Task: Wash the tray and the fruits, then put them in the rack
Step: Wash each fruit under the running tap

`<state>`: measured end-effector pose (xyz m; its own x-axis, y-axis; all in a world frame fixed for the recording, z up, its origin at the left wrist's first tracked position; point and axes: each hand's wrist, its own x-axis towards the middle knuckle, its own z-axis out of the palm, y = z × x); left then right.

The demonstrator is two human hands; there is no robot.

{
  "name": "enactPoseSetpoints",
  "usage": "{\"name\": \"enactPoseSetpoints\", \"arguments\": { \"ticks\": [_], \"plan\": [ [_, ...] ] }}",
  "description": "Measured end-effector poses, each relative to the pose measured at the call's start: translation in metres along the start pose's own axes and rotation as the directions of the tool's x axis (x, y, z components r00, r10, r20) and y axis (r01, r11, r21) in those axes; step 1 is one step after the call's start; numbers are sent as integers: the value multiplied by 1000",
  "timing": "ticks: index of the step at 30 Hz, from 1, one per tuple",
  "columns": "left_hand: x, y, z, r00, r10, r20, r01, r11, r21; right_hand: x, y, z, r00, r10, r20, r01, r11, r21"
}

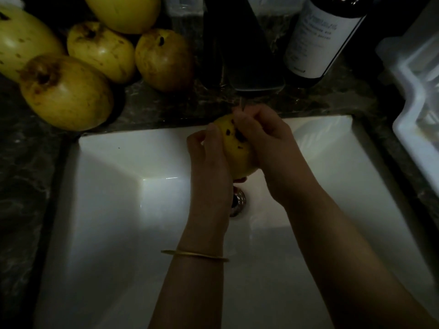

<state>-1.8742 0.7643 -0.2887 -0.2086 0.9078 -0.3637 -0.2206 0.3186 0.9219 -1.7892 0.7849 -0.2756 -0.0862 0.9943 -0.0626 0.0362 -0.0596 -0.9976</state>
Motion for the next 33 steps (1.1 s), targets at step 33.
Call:
{"name": "enactPoseSetpoints", "arguments": {
  "ticks": [33],
  "plan": [
    [1,-10,-1,991,-29,129,39,997,-73,-3,-2,6,947,-274,-168,244,953,-177]
  ]
}}
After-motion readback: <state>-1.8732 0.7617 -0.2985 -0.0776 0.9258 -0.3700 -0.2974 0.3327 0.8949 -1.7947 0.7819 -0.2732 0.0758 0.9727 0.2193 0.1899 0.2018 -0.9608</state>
